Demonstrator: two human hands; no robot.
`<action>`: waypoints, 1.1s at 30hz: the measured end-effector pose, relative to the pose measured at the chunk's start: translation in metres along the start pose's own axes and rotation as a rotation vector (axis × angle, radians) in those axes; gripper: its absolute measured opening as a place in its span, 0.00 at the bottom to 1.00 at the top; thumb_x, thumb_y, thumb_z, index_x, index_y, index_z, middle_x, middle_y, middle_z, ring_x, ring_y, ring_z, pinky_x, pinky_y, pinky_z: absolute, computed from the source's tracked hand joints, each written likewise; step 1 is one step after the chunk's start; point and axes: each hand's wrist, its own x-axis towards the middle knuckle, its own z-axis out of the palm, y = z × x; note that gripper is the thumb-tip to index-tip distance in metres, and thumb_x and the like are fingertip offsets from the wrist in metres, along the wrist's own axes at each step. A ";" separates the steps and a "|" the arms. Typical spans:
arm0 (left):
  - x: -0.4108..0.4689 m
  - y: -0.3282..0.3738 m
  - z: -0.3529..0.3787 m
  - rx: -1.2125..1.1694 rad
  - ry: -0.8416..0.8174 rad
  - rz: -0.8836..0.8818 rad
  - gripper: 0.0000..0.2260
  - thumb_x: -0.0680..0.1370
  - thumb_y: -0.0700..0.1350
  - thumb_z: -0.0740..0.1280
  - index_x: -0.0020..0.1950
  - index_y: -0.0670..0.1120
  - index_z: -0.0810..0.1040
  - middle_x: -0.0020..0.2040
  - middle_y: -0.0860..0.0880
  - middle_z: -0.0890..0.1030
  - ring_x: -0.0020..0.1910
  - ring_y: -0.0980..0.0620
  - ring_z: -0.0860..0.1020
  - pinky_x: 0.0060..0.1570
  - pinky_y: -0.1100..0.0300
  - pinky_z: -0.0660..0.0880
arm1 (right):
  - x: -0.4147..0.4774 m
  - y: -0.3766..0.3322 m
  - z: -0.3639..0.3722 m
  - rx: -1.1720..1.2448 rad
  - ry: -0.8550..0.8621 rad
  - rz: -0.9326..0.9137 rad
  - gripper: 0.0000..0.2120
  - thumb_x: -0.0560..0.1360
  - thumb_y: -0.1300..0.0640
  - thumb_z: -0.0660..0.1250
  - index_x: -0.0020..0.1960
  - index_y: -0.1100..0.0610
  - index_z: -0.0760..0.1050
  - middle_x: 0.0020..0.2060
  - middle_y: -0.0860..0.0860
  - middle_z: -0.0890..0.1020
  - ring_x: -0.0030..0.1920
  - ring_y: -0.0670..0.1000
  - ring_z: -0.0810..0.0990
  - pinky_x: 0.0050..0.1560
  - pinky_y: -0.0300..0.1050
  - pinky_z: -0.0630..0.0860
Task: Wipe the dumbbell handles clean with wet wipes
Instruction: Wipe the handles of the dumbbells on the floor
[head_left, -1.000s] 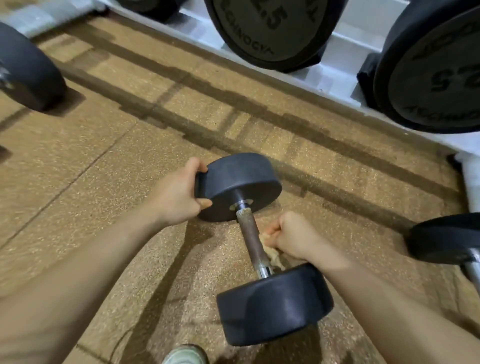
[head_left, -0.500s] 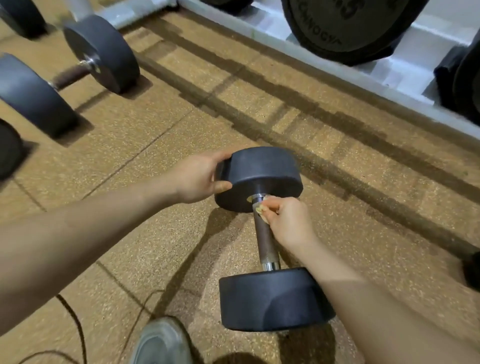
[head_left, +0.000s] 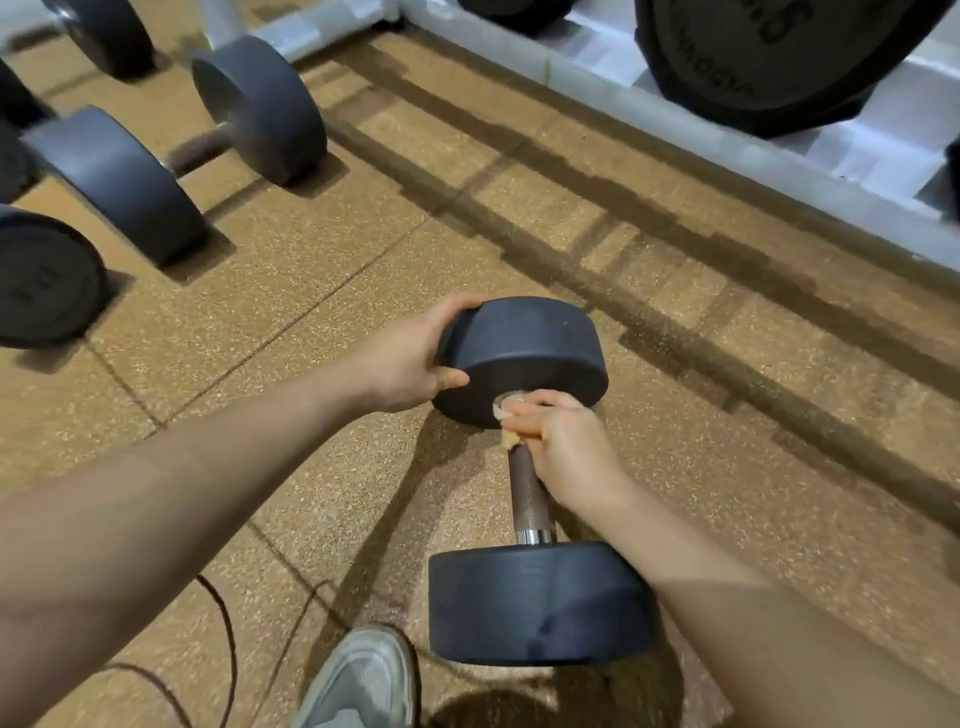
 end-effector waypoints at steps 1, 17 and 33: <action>-0.001 -0.003 -0.003 0.048 0.006 -0.001 0.36 0.73 0.43 0.74 0.75 0.55 0.58 0.69 0.48 0.72 0.62 0.47 0.73 0.60 0.53 0.70 | -0.003 -0.003 -0.001 -0.012 -0.075 -0.012 0.15 0.73 0.71 0.65 0.55 0.58 0.83 0.62 0.57 0.78 0.65 0.52 0.73 0.65 0.25 0.58; -0.023 -0.040 -0.005 0.031 0.096 0.029 0.28 0.77 0.48 0.70 0.73 0.51 0.61 0.71 0.47 0.70 0.65 0.46 0.71 0.61 0.56 0.68 | -0.011 -0.027 0.003 0.281 -0.353 0.263 0.15 0.70 0.70 0.71 0.33 0.51 0.84 0.42 0.43 0.86 0.46 0.39 0.82 0.57 0.33 0.75; -0.017 -0.046 -0.008 -0.026 0.135 0.042 0.29 0.73 0.54 0.73 0.72 0.55 0.66 0.70 0.50 0.73 0.66 0.48 0.72 0.61 0.54 0.72 | 0.020 -0.029 0.020 0.134 0.101 0.243 0.06 0.73 0.57 0.73 0.48 0.49 0.85 0.49 0.46 0.85 0.51 0.47 0.82 0.58 0.43 0.76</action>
